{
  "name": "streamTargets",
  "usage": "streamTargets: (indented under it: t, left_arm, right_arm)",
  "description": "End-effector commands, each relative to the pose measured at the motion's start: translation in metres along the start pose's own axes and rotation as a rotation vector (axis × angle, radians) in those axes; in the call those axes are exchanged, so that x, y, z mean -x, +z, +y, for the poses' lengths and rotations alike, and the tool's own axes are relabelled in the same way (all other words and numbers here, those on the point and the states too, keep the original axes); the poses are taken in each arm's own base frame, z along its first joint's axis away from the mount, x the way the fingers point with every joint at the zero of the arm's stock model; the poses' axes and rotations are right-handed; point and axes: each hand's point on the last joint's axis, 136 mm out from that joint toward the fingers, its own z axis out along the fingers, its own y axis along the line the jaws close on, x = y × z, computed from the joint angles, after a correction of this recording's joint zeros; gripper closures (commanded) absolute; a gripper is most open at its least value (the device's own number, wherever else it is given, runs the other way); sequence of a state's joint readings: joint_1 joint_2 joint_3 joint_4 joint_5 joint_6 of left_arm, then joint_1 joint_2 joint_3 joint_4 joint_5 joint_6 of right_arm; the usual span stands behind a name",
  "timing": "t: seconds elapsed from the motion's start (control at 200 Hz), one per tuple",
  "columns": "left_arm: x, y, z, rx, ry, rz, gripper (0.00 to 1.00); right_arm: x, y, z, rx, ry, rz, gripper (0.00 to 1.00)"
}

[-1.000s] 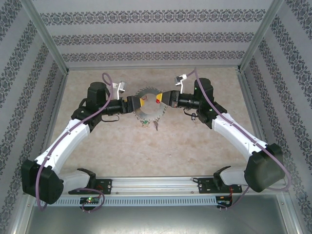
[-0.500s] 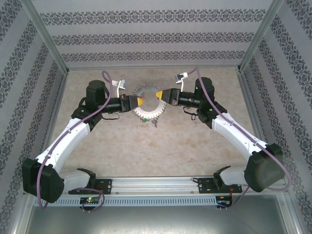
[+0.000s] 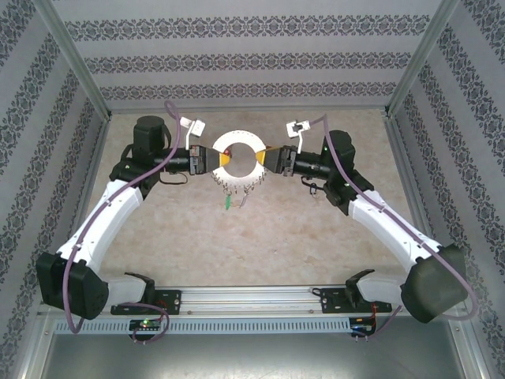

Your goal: Put the keys on the keyring

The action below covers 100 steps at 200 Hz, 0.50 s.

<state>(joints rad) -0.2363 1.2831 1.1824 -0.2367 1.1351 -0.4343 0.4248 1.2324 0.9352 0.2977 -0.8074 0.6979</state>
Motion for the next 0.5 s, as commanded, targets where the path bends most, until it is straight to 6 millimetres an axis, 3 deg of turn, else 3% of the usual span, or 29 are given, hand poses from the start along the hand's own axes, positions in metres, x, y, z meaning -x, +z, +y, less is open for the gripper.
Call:
streamTargets:
  t: [0.0,0.065,0.28,0.385,0.495]
  left_arm:
    - [0.000,-0.008,-0.024,-0.094,0.119,0.053,1.00]
    - [-0.003,-0.010,-0.030,-0.116,0.158,0.078,1.00]
    - [-0.006,-0.016,-0.033,-0.079,0.283,0.083,1.00]
    - [-0.007,-0.016,-0.029,-0.056,0.303,0.066,1.00]
    - [-0.005,-0.017,-0.023,-0.007,0.321,0.040,1.00]
  right_arm:
    - [0.003,-0.014,-0.011,-0.070,-0.109,-0.060,0.53]
    - [0.002,-0.024,-0.017,-0.112,-0.141,-0.088,0.47]
    - [-0.005,-0.053,-0.021,-0.226,-0.362,-0.157,0.44]
    - [-0.016,-0.062,-0.013,-0.227,-0.509,-0.163,0.50]
    - [-0.043,-0.062,-0.004,-0.207,-0.704,-0.113,0.58]
